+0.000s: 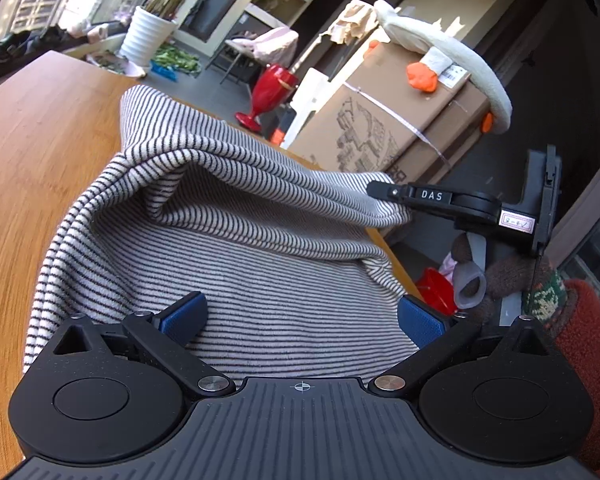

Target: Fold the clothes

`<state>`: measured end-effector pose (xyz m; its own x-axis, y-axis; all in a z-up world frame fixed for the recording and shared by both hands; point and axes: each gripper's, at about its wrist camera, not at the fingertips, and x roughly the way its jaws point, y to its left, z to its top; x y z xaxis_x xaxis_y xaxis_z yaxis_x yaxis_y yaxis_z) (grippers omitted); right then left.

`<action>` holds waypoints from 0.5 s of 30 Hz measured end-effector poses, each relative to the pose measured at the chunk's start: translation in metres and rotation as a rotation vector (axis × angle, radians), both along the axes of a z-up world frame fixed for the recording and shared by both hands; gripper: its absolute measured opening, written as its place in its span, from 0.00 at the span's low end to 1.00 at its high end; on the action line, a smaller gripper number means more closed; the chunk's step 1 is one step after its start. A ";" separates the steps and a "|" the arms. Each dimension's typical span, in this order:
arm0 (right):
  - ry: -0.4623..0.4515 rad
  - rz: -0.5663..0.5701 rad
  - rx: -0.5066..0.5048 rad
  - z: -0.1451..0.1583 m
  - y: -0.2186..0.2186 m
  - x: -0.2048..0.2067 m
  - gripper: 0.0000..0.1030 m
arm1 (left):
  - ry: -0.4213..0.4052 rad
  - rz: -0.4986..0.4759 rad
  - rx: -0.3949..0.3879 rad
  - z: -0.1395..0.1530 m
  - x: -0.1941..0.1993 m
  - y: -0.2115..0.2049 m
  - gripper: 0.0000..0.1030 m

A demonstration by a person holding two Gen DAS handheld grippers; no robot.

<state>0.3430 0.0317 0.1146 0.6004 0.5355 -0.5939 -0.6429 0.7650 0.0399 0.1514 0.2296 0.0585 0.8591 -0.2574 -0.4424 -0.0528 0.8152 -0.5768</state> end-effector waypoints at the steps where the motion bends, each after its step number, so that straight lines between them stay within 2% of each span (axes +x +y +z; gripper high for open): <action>1: 0.029 -0.011 -0.008 -0.011 -0.004 0.002 0.05 | 0.009 -0.005 0.014 0.002 0.001 -0.001 1.00; 4: 0.031 -0.004 0.014 -0.013 -0.012 0.000 0.05 | 0.044 -0.033 0.069 0.015 0.008 -0.005 1.00; 7: 0.006 0.003 0.031 -0.001 -0.015 0.000 0.07 | -0.022 -0.035 0.091 0.043 0.014 -0.002 1.00; 10: -0.043 -0.015 0.082 0.016 -0.021 -0.008 0.10 | -0.090 0.000 0.194 0.069 0.030 0.000 1.00; 13: -0.020 -0.004 0.192 0.030 -0.026 -0.011 0.15 | -0.085 0.020 0.255 0.070 0.063 0.001 1.00; 15: 0.034 0.020 0.226 0.028 -0.023 -0.008 0.20 | -0.036 0.030 0.264 0.058 0.085 0.005 1.00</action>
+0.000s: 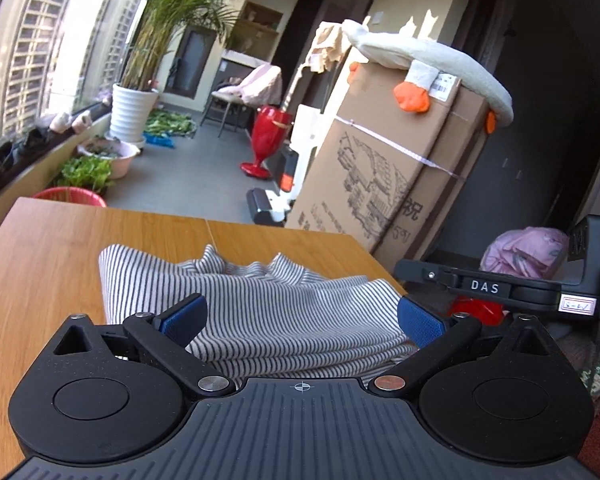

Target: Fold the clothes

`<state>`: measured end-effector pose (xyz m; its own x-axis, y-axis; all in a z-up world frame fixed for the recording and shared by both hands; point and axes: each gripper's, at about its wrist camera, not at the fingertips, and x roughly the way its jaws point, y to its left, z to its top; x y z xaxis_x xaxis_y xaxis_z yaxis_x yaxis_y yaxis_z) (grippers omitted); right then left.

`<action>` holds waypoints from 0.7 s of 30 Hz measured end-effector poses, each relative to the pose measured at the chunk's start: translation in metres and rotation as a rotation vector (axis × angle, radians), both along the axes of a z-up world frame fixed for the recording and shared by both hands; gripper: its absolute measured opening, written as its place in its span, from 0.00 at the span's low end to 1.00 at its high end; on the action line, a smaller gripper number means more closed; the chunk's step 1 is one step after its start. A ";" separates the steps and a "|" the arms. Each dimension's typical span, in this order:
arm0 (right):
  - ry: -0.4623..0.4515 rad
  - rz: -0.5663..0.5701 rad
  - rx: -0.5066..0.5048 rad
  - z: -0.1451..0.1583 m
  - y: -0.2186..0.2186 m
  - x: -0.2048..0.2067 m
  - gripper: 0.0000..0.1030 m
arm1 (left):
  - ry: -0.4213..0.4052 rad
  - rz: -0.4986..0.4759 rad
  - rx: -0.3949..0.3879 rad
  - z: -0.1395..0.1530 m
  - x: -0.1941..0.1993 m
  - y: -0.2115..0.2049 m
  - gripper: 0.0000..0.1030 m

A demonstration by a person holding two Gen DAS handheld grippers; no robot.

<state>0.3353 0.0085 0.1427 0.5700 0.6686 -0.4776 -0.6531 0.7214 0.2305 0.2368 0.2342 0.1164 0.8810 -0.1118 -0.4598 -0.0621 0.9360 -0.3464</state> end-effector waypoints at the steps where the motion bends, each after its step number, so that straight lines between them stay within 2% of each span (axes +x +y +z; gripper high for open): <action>1: 0.032 0.010 -0.008 -0.006 0.003 0.003 0.20 | 0.036 0.013 -0.010 -0.010 0.010 0.003 1.00; 3: 0.076 0.004 -0.056 -0.023 0.008 0.008 0.20 | 0.081 0.038 -0.052 -0.028 0.019 0.012 1.00; 5: 0.135 -0.015 -0.077 -0.042 0.007 0.017 0.20 | 0.051 0.034 -0.047 -0.036 0.016 0.018 1.00; 8: 0.161 -0.001 -0.017 -0.051 0.006 0.028 0.20 | 0.043 0.035 -0.027 -0.038 0.015 0.023 1.00; 10: 0.158 0.007 -0.015 -0.052 0.014 0.033 0.20 | 0.061 0.064 0.043 -0.038 0.021 0.018 1.00; 12: 0.126 0.011 -0.032 -0.054 0.025 0.035 0.20 | 0.073 0.084 0.078 -0.038 0.026 0.016 1.00; 15: 0.083 0.014 -0.046 -0.057 0.035 0.036 0.20 | 0.064 0.098 0.060 -0.039 0.027 0.021 1.00; 21: 0.131 0.010 0.045 -0.061 0.023 0.042 0.21 | 0.070 0.097 0.081 -0.039 0.027 0.018 1.00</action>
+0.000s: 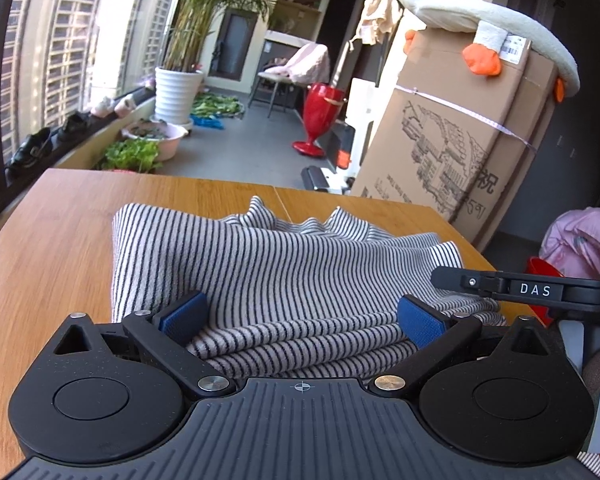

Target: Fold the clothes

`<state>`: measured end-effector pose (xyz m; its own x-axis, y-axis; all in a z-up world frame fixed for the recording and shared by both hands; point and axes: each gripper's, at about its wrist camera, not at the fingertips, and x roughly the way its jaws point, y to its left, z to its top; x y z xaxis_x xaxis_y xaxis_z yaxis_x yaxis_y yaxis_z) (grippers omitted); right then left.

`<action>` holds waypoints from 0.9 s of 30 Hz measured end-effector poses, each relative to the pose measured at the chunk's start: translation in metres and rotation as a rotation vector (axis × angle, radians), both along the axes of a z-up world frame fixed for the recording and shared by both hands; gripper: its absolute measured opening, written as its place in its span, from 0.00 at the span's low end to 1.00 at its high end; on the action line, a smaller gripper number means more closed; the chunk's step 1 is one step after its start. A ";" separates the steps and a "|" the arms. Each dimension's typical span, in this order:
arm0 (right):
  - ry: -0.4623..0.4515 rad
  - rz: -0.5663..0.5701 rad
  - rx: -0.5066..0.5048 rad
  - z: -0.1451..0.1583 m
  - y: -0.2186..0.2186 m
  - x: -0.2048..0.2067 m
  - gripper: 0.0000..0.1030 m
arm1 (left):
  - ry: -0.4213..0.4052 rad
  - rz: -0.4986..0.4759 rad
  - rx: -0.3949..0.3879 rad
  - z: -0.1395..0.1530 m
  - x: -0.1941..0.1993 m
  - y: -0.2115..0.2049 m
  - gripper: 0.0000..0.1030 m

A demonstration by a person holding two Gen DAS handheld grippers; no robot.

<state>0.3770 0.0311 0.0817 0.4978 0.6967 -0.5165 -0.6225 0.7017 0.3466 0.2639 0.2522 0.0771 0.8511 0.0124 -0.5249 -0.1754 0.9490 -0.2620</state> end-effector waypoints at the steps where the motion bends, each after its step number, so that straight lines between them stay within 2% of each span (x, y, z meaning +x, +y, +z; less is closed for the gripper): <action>1: 0.005 0.001 0.004 0.000 -0.001 0.001 0.21 | 0.001 0.000 0.001 0.000 0.000 0.000 1.00; 9: -0.001 -0.002 -0.008 0.000 0.001 -0.003 0.21 | -0.012 -0.012 -0.027 -0.002 -0.004 0.004 1.00; 12: -0.015 -0.001 -0.047 0.002 0.000 -0.014 0.21 | -0.005 -0.028 -0.021 -0.001 -0.013 0.000 1.00; 16: -0.090 0.040 -0.149 0.006 0.004 -0.036 0.21 | -0.017 -0.051 -0.023 -0.001 -0.029 -0.006 1.00; 20: -0.131 0.048 -0.190 0.020 0.008 -0.043 0.22 | -0.097 -0.082 -0.045 0.016 -0.045 0.000 1.00; 22: -0.235 0.066 -0.191 0.035 0.008 -0.055 0.21 | -0.171 -0.118 -0.007 0.029 -0.056 -0.003 1.00; 24: -0.304 0.073 -0.187 0.047 0.013 -0.060 0.21 | -0.184 -0.126 -0.011 0.030 -0.054 -0.003 1.00; 27: -0.248 0.086 -0.176 0.046 0.030 -0.043 0.21 | -0.102 -0.103 -0.078 0.013 -0.038 0.003 1.00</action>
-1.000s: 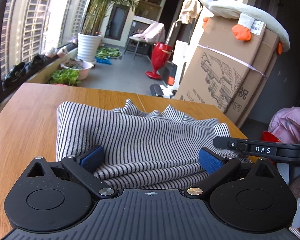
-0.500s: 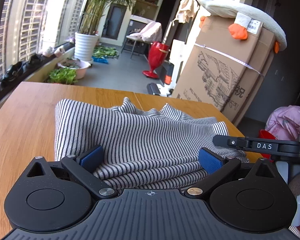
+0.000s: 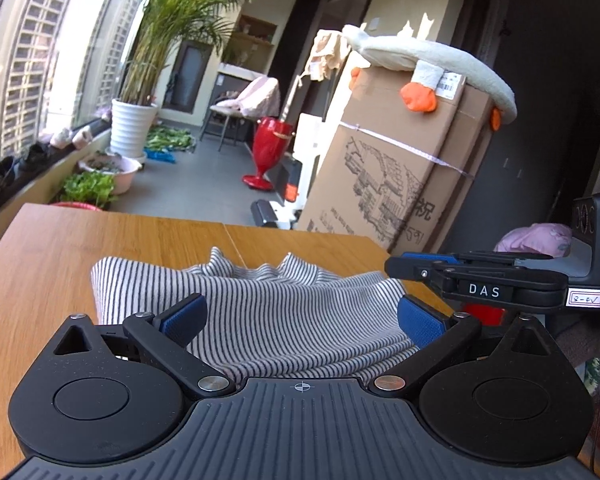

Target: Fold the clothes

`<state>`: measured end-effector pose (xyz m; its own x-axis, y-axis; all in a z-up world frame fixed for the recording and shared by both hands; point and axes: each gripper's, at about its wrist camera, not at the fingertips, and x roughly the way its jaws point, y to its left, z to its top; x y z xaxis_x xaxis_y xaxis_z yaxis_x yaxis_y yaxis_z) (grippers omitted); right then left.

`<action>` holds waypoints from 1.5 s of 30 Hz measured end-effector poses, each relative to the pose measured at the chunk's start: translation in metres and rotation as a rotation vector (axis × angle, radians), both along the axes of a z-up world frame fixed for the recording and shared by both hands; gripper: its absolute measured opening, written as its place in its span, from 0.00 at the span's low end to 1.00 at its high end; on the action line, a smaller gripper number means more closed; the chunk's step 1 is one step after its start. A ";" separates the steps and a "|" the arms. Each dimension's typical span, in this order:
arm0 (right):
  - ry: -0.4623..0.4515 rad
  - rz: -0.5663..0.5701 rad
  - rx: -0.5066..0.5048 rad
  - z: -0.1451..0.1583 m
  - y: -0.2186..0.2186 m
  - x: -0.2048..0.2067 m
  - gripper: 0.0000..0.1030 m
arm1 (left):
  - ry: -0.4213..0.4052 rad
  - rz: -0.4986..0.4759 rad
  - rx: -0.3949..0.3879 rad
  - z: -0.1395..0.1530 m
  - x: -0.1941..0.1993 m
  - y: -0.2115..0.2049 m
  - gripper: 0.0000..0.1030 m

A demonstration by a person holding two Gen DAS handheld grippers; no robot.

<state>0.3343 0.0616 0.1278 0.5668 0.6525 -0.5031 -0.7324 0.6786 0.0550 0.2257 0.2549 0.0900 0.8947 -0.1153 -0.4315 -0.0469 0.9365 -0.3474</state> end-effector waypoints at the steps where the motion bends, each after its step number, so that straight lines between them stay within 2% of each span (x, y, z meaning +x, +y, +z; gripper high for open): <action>1: 0.039 -0.013 -0.019 -0.006 0.005 0.008 0.21 | 0.031 0.007 -0.010 -0.007 0.004 0.001 1.00; 3: 0.174 -0.053 -0.033 -0.032 0.007 0.036 0.21 | 0.060 0.012 -0.022 -0.014 0.007 0.003 1.00; 4: 0.193 -0.044 -0.022 -0.033 0.005 0.039 0.21 | 0.054 0.009 -0.022 -0.014 0.006 0.004 1.00; 6: 0.209 -0.046 -0.018 -0.023 0.007 0.042 0.22 | 0.057 0.014 -0.015 -0.014 0.007 0.002 1.00; 10: 0.138 0.007 -0.019 -0.003 0.028 0.047 0.24 | 0.060 0.016 -0.011 -0.014 0.006 0.003 1.00; 14: 0.198 0.023 -0.027 -0.017 0.061 0.070 0.29 | 0.052 0.014 -0.027 -0.015 0.005 0.005 1.00; 16: 0.212 0.034 -0.041 -0.026 0.074 0.077 0.34 | 0.050 0.013 -0.032 -0.015 0.004 0.006 1.00; 18: 0.236 0.060 -0.069 -0.034 0.084 0.082 0.54 | 0.048 0.013 -0.036 -0.016 0.003 0.007 1.00; 20: 0.237 0.082 -0.107 -0.040 0.090 0.081 0.56 | 0.045 0.011 -0.042 -0.016 0.002 0.009 1.00; 22: 0.205 0.102 -0.137 -0.042 0.092 0.075 0.52 | 0.041 0.013 -0.048 -0.016 0.002 0.009 1.00; 27: 0.137 0.099 -0.171 -0.036 0.096 0.062 0.19 | 0.021 0.023 -0.076 -0.017 -0.002 0.014 1.00; 29: 0.109 0.104 -0.130 -0.022 0.088 0.053 0.04 | 0.001 0.034 -0.098 -0.016 -0.007 0.018 1.00; 33: 0.115 0.157 0.027 0.019 0.049 0.025 0.04 | -0.083 0.085 -0.113 0.000 -0.029 0.028 1.00; 36: 0.123 0.199 0.074 0.035 0.008 -0.012 0.04 | -0.133 0.132 -0.133 0.013 -0.043 0.038 1.00; 38: 0.183 0.186 0.084 0.026 -0.012 -0.024 0.04 | -0.129 0.153 -0.165 0.015 -0.046 0.043 1.00; 41: 0.278 0.150 0.093 0.004 -0.037 -0.038 0.04 | -0.138 0.169 -0.138 0.022 -0.050 0.041 1.00; 45: 0.334 0.120 0.151 -0.020 -0.054 -0.047 0.04 | -0.105 0.109 -0.138 0.033 -0.035 0.043 1.00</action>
